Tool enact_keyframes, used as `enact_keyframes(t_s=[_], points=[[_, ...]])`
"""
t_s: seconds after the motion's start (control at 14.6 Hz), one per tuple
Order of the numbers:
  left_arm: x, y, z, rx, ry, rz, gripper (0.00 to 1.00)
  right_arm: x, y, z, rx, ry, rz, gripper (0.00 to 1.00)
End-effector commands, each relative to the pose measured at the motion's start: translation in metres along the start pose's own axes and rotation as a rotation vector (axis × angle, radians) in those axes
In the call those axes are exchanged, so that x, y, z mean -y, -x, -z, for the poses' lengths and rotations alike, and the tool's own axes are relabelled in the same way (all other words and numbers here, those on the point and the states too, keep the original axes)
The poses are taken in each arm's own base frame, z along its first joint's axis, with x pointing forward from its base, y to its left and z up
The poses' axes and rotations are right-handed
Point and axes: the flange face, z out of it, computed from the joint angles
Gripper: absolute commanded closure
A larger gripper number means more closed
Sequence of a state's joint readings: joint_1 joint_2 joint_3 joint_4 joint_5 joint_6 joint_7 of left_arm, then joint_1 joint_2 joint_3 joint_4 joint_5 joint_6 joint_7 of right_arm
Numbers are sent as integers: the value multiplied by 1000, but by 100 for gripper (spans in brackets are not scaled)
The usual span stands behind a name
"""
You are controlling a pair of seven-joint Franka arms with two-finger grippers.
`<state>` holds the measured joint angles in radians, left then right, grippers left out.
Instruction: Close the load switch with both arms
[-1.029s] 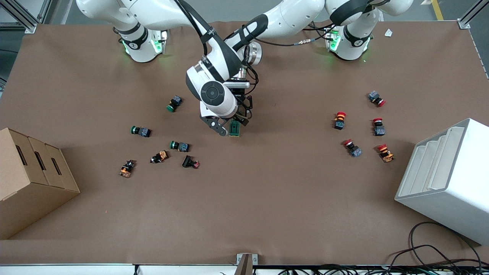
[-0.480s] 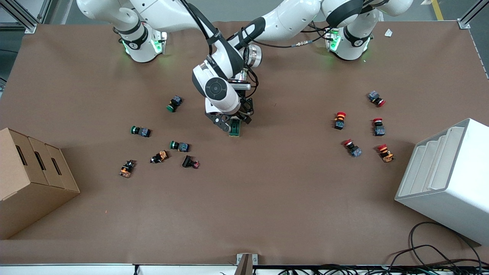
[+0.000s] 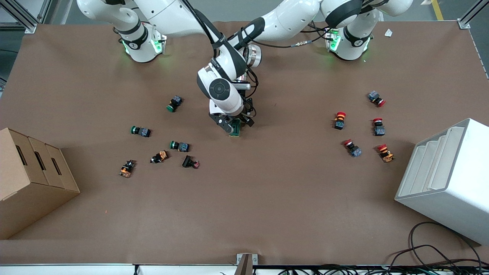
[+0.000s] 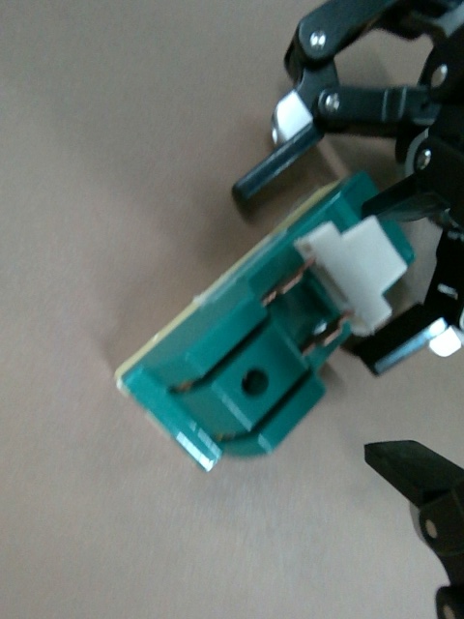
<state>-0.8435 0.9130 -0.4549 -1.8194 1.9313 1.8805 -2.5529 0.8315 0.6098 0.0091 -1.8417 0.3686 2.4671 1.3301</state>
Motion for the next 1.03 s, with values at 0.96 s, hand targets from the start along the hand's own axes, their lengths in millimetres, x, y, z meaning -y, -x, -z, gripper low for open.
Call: enact_keyframes(t_s=[0.96], points=[[0,2,-8,-12,3,14,1,43,-55,53,9,-88,-25,0]])
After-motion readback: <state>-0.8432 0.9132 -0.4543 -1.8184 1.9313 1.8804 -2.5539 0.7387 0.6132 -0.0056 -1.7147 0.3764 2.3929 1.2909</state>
